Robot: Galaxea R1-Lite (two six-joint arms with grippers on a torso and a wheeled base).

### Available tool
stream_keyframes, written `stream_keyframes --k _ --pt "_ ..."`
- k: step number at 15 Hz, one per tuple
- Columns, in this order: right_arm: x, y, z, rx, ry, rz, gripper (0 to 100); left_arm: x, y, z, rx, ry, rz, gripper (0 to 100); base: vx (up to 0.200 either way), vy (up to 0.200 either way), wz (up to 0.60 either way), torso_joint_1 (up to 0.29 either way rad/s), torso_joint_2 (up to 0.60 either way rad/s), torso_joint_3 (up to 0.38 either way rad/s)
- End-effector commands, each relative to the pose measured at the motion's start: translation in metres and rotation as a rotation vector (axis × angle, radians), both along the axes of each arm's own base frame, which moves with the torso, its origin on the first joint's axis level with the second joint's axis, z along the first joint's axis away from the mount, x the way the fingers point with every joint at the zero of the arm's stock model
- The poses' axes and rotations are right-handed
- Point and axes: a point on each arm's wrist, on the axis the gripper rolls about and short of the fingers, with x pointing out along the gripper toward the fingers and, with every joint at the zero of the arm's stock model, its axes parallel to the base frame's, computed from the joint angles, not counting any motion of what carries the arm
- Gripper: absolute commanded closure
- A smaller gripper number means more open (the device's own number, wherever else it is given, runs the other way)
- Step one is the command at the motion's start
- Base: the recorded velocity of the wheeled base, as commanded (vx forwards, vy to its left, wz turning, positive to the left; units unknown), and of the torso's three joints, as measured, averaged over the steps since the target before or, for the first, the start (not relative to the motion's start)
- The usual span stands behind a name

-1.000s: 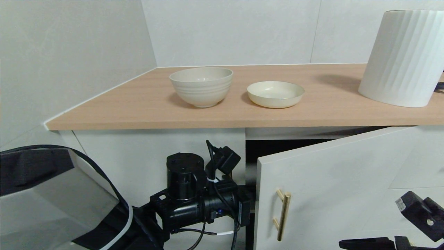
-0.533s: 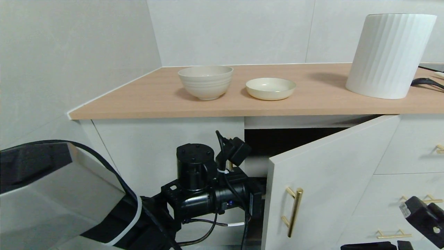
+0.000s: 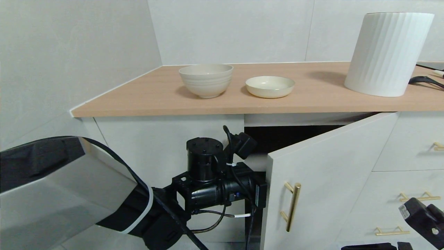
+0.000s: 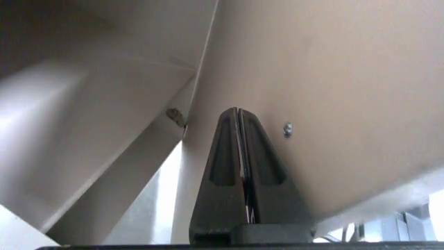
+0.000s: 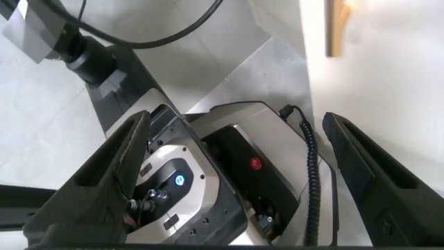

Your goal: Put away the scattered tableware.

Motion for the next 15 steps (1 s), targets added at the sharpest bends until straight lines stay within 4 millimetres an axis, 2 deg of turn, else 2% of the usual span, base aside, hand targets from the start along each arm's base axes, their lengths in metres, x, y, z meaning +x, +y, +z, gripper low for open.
stream_keyframes --k 1,7,13,15 --pt "0.0 0.001 -0.001 -0.003 0.002 0.004 0 -0.002 -0.003 0.003 -0.007 -0.007 -0.012 100 0.0 0.0 0.0 0.0 0.0 0.0" --pt "-0.002 0.001 -0.002 -0.005 0.004 0.015 0 -0.001 -0.01 0.006 -0.005 -0.005 -0.023 100 0.0 0.0 0.0 0.0 0.0 0.0" --pt "-0.002 0.001 -0.002 -0.005 0.004 0.015 0 0.001 -0.013 0.006 -0.001 0.0 -0.021 100 -0.2 0.0 0.0 0.005 0.0 -0.001" --pt "-0.003 0.001 -0.002 -0.006 0.007 0.019 0 0.007 -0.018 0.005 0.001 0.001 -0.021 100 0.0 0.0 0.0 0.0 0.0 0.0"
